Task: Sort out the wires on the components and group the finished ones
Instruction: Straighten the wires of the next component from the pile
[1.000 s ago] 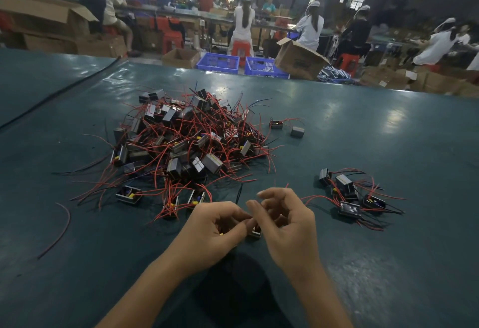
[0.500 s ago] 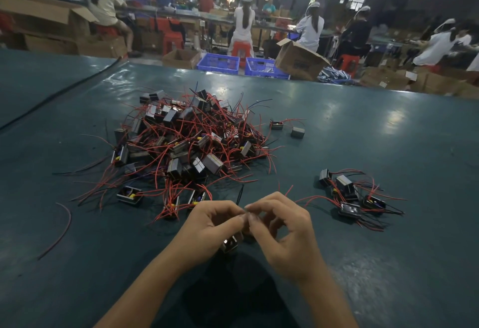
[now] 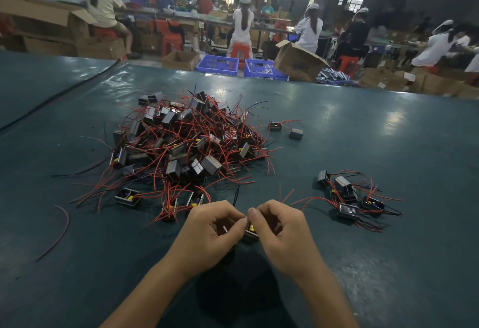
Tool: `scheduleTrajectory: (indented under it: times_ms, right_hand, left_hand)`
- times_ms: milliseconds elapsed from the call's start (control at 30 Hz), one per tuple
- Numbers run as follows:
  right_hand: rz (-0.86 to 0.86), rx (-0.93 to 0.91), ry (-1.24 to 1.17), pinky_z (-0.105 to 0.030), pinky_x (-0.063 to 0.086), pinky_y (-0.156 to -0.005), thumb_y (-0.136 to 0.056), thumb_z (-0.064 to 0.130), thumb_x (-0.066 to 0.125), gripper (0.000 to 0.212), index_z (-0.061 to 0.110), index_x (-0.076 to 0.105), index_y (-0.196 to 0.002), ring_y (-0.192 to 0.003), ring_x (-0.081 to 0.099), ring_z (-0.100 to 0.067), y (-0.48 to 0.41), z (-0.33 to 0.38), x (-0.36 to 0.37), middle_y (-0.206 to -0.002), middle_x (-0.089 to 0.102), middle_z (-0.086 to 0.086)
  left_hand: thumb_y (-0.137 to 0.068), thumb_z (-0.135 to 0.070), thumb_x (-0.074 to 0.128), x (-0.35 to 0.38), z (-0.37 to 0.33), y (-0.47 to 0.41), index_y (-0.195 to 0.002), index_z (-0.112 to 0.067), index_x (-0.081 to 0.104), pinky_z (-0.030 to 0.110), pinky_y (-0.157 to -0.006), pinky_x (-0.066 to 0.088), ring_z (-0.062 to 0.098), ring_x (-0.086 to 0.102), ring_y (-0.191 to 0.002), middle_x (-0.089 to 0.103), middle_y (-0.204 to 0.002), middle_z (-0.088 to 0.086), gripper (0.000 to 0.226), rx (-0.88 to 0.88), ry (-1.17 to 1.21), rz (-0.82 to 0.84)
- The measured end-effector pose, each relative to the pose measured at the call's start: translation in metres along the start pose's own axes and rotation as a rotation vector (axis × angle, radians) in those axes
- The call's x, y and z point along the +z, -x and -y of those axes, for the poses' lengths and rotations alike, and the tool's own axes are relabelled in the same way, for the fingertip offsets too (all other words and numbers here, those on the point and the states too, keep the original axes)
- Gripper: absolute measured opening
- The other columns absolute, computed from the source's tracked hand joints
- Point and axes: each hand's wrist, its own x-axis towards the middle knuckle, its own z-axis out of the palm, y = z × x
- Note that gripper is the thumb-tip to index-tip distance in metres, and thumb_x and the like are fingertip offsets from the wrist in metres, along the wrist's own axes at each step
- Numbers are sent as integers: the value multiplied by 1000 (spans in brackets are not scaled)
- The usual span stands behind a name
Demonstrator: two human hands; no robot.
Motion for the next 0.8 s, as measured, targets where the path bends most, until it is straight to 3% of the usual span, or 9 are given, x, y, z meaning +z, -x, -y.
scheduleTrajectory:
  times_ms: [100,233,333,433,500,633,800]
  right_hand:
    - [18,91,53,-25,35,-51,-85,44,55,32,24,56,-61,-49,44,-7,1,-1,1,-53,52,15]
    - [-38,125,-41,-19,34,-49,-82,36,62,31,22,56,-55,-46,42,-3,-1,2,2,-47,49,13]
    - [-61,0,-90,-15,34,-48,-82,37,69,26,22,65,-61,-46,46,-4,-1,4,-4,-53,55,13]
    - [2,-136,-127,-12,38,-51,-83,30,72,7,25,73,-79,-56,58,-9,-1,8,-7,-72,63,12]
    - [1,-178,-150,-10,39,-53,-85,23,71,3,22,74,-85,-60,60,-10,-2,8,-6,-79,64,12]
    - [-13,-152,-179,-11,39,-53,-84,19,74,8,26,74,-87,-60,59,-8,-2,9,-4,-84,64,12]
    - [80,-88,-225,-12,37,-52,-80,24,76,2,26,76,-82,-58,54,-5,-2,12,-6,-77,64,9]
  left_hand:
    - [-86,-20,66,1,3,1,-78,-10,72,37,-56,50,14,59,-61,63,-70,-4,15,118,-171,-10]
    - [-89,-25,63,0,3,1,-82,-11,73,36,-58,51,13,61,-64,65,-75,-4,19,169,-242,21]
    - [-87,-22,67,-1,2,-1,-82,-14,74,38,-58,52,13,62,-62,66,-69,-5,11,-21,-35,15]
    - [-89,-13,68,-8,1,-5,-83,-13,74,34,-63,53,18,64,-63,69,-69,8,9,-198,191,64]
    - [-86,-17,65,-12,-1,-6,-84,-9,73,27,-63,52,16,62,-63,68,-68,9,12,-237,304,114]
    - [-82,-17,61,-16,-3,-7,-83,-4,69,19,-63,49,8,59,-61,67,-65,-3,15,-273,427,211]
    - [-85,-21,67,-19,-1,-6,-79,-16,72,18,-65,49,6,63,-67,69,-70,-4,9,-273,492,302]
